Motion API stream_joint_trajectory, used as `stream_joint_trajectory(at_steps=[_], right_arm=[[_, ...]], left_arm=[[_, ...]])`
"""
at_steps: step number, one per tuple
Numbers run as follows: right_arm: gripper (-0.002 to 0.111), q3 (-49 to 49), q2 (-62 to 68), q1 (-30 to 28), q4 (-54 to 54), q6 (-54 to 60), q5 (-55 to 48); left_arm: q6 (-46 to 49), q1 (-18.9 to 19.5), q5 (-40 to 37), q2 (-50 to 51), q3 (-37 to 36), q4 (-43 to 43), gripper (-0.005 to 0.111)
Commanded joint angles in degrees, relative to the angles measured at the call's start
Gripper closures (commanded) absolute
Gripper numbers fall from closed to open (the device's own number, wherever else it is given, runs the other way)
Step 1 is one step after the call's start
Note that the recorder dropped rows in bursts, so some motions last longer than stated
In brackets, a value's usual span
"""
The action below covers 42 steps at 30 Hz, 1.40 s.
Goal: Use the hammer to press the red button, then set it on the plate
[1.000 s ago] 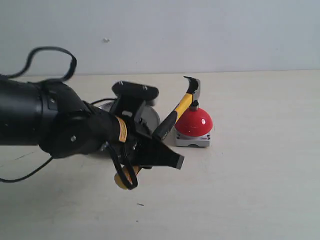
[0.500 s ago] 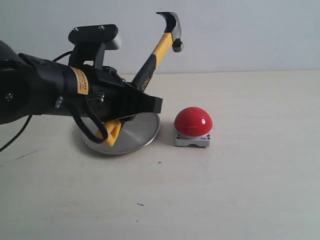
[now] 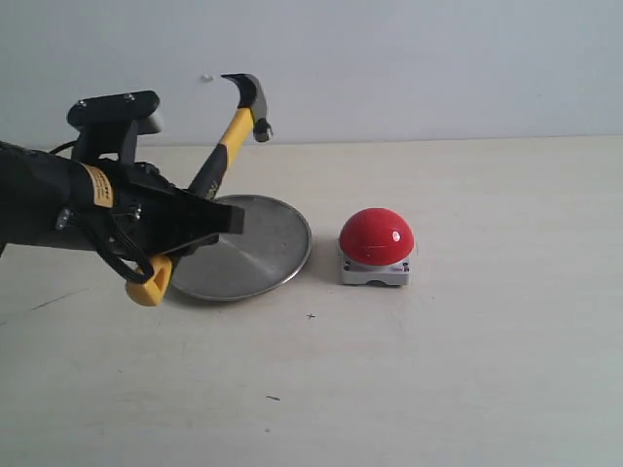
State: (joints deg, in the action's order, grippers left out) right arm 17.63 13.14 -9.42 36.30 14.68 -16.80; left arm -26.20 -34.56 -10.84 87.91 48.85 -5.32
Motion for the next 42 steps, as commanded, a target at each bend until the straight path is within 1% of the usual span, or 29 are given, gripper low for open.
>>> stream_joint_trajectory(at_steps=[1, 4, 6, 8, 9, 12, 13, 15, 16, 17, 19, 23, 25, 27, 31, 33, 37, 39, 42], right_arm=[[0.108, -0.31, -0.41, 0.08, -0.15, 0.2, -0.85], [0.108, -0.31, -0.41, 0.08, -0.15, 0.2, -1.87], [0.108, -0.31, -0.41, 0.08, -0.15, 0.2, -1.87], [0.108, -0.31, -0.41, 0.08, -0.15, 0.2, -1.87], [0.108, -0.31, -0.41, 0.08, -0.15, 0.2, -1.87], [0.108, -0.31, -0.41, 0.08, -0.15, 0.2, -1.87], [0.108, -0.31, -0.41, 0.08, -0.15, 0.2, -1.87], [0.108, -0.31, -0.41, 0.08, -0.15, 0.2, -1.87], [0.108, -0.31, -0.41, 0.08, -0.15, 0.2, -1.87], [0.108, -0.31, -0.41, 0.08, -0.15, 0.2, -1.87], [0.108, -0.31, -0.41, 0.08, -0.15, 0.2, -1.87], [0.108, -0.31, -0.41, 0.08, -0.15, 0.2, -1.87], [0.108, -0.31, -0.41, 0.08, -0.15, 0.2, -1.87], [0.108, -0.31, -0.41, 0.08, -0.15, 0.2, -1.87], [0.108, -0.31, -0.41, 0.08, -0.15, 0.2, -1.87], [0.108, -0.31, -0.41, 0.08, -0.15, 0.2, -1.87], [0.108, -0.31, -0.41, 0.08, -0.15, 0.2, -1.87], [0.108, -0.31, -0.41, 0.08, -0.15, 0.2, -1.87], [0.108, -0.31, -0.41, 0.08, -0.15, 0.2, -1.87]], left_arm=[[0.48, 3.72, 1.98, -1.57, 0.51, 0.11, 0.107], [1.71, 4.46, 3.36, -3.43, 0.3, 0.2, 0.107], [-0.04, 4.46, 5.71, -4.86, 0.3, 1.34, 0.107], [-0.03, 2.98, 7.8, -5.01, -0.45, 2.13, 0.107], [-0.32, 1.93, 10.84, -5.01, -2.09, 2.13, 0.107], [-5.95, 1.82, 20.4, -5.01, -7.96, 1.3, 0.107], [-7.63, 1.82, 23.2, -5.01, -9.61, -0.37, 0.107], [-14.08, 1.94, 28.67, -5.01, -12.0, -6.2, 0.107], [-17.1, 2.71, 32.5, -5.01, -13.12, -8.1, 0.107], [-19.28, 3.74, 34.38, -4.64, -13.65, -8.22, 0.107], [-24.2, 5.96, 37.17, -3.73, -14.01, -11.64, 0.107], [-33.69, 7.27, 44.45, -2.1, -14.13, -20.84, 0.107], [-36.19, 7.52, 48.82, -0.96, -14.13, -21.97, 0.107], [-37.98, 7.81, 51.61, 0.37, -14.13, -22.55, 0.107], [-42.49, 8.89, 57.39, 3.53, -14.13, -26.36, 0.107], [-44.36, 8.9, 61.56, 5.31, -14.13, -28.23, 0.107], [-44.75, 8.9, 71.25, 9.11, -14.13, -26.76, 0.107], [-44.75, 9.51, 72.77, 10.19, -14.13, -26.57, 0.107], [-44.74, 11.94, 72.77, 11.22, -14.13, -28.59, 0.107]])
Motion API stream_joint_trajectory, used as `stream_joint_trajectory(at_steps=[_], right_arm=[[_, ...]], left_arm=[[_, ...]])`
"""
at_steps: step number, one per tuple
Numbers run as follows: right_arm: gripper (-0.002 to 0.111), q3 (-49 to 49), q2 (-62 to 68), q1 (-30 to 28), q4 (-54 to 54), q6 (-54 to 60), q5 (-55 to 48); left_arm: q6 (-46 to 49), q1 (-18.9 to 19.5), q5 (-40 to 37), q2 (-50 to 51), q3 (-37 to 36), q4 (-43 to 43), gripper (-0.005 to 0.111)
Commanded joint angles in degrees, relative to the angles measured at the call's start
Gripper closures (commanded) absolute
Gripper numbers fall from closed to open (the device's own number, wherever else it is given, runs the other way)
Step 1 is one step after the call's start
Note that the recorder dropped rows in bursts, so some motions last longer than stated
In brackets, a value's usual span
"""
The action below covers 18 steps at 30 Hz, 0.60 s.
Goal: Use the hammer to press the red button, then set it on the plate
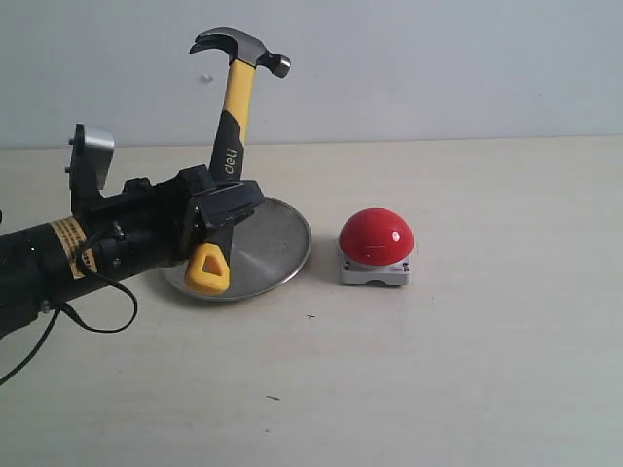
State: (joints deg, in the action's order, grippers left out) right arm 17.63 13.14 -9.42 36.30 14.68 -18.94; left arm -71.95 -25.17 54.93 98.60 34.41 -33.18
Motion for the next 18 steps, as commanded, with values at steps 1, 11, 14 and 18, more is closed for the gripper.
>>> stream_joint_trajectory(at_steps=[1, 11, 14, 18], right_arm=[[0.108, -0.31, -0.41, 0.08, -0.15, 0.2, 0.27], [0.108, -0.31, -0.41, 0.08, -0.15, 0.2, 0.27], [0.108, -0.31, -0.41, 0.08, -0.15, 0.2, 0.27], [0.108, -0.31, -0.41, 0.08, -0.15, 0.2, 0.27]], left_arm=[[0.13, 3.43, 6.99, 0.95, 0.31, -2.29, 0.107], [-3.84, 9.31, 6.21, 3.97, 1.52, -12.11, 0.107], [-4.98, 9.29, 4.49, 4.14, 2.49, -12.15, 0.107], [-5.22, 9.29, 4.38, 4.14, 2.52, -7.36, 0.107]])
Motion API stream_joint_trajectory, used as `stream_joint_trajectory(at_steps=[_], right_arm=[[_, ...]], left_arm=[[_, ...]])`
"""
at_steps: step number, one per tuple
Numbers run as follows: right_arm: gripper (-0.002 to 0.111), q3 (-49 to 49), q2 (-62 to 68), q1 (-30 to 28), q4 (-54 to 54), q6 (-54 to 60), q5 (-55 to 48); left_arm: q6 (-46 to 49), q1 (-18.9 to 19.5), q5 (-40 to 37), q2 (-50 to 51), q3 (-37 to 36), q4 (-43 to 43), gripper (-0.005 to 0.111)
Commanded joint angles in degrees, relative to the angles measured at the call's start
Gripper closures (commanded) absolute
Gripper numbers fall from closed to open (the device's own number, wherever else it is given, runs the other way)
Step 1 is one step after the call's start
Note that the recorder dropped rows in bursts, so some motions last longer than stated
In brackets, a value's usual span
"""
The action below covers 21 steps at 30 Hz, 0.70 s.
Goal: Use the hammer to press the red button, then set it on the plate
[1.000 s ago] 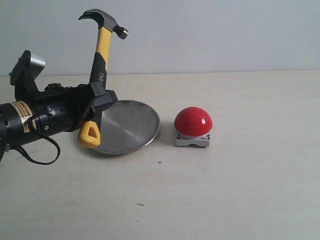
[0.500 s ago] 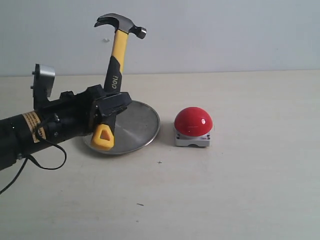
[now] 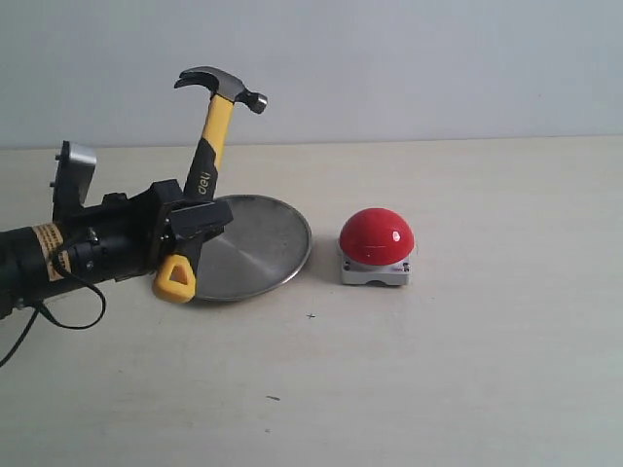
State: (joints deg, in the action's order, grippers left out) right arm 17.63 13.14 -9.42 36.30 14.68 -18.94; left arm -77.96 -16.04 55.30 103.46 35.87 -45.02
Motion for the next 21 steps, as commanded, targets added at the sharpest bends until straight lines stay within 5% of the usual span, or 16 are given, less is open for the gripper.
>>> stream_joint_trajectory(at_steps=[1, 13, 21], right_arm=[[0.108, -0.31, -0.41, 0.08, -0.15, 0.2, 0.27], [0.108, -0.31, -0.41, 0.08, -0.15, 0.2, 0.27], [0.108, -0.31, -0.41, 0.08, -0.15, 0.2, 0.27]], left_arm=[[0.93, 0.17, 4.02, -0.71, 1.05, 4.75, 0.107], [1.57, 0.17, 4.75, -0.71, 1.05, -6.88, 0.107], [-6.51, 0.79, 2.31, -0.71, 1.05, -0.4, 0.107]])
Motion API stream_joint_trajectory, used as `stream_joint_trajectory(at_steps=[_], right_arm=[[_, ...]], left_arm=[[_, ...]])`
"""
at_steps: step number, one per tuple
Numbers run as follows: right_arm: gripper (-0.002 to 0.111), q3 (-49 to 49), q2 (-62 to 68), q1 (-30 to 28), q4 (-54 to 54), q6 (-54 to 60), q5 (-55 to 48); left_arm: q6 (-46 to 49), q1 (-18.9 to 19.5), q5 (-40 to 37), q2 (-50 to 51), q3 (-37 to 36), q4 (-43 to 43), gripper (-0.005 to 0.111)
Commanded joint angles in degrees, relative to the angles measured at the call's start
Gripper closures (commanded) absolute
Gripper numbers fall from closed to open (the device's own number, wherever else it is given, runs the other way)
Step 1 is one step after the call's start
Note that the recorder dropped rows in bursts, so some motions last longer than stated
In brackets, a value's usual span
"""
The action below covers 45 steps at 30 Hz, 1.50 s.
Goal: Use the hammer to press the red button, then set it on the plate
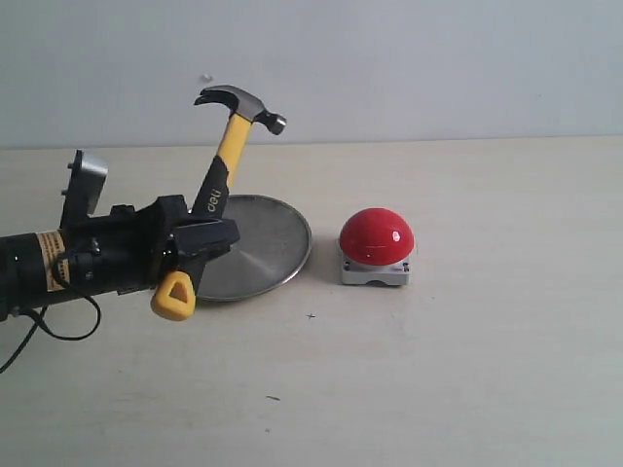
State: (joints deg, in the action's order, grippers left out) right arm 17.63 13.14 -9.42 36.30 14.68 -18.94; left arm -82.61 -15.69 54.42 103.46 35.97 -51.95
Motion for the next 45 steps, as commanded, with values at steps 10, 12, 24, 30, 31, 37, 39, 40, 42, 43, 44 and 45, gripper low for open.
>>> stream_joint_trajectory(at_steps=[10, 12, 24, 30, 31, 37, 39, 40, 42, 43, 44, 45], right_arm=[[0.108, -0.31, -0.41, 0.08, -0.15, 0.2, 0.27], [0.108, -0.31, -0.41, 0.08, -0.15, 0.2, 0.27], [0.108, -0.31, -0.41, 0.08, -0.15, 0.2, 0.27], [0.108, -0.31, -0.41, 0.08, -0.15, 0.2, 0.27], [0.108, -0.31, -0.41, 0.08, -0.15, 0.2, 0.27], [0.108, -0.31, -0.41, 0.08, -0.15, 0.2, 0.27], [0.108, -0.31, -0.41, 0.08, -0.15, 0.2, 0.27], [0.108, -0.31, -0.41, 0.08, -0.15, 0.2, 0.27], [0.108, -0.31, -0.41, 0.08, -0.15, 0.2, 0.27], [0.108, -0.31, -0.41, 0.08, -0.15, 0.2, 0.27], [0.108, -0.31, -0.41, 0.08, -0.15, 0.2, 0.27], [0.108, -0.31, -0.41, 0.08, -0.15, 0.2, 0.27]], left_arm=[[-1.09, 0.31, 3.8, -0.71, 0.95, 3.59, 0.107], [-1.62, 0.31, 1.84, -0.71, 0.95, 4.8, 0.107], [-2.11, 0.31, -7.54, -0.71, 1.27, 8.35, 0.107], [-2.58, 0.31, -9.15, -0.71, 2.7, 8.24, 0.107], [-2.96, 0.31, -9.31, -0.71, 2.81, 8.36, 0.107], [-3.11, 0.31, -12.01, -0.71, 3.29, 8.53, 0.107], [-3.23, 0.31, -12.23, -0.71, 3.29, 8.25, 0.107], [-3.23, 0.31, -12.23, -0.71, 3.29, 7.81, 0.107], [-3.32, 0.31, -12.23, -0.71, 3.29, 7.42, 0.107], [-3.47, 0.31, -12.23, -0.71, 3.29, 7.42, 0.107], [-3.47, 0.31, -12.23, -0.71, 3.29, 7.42, 0.107], [-3.46, 0.07, -12.23, -0.71, 3.29, 7.42, 0.107]])
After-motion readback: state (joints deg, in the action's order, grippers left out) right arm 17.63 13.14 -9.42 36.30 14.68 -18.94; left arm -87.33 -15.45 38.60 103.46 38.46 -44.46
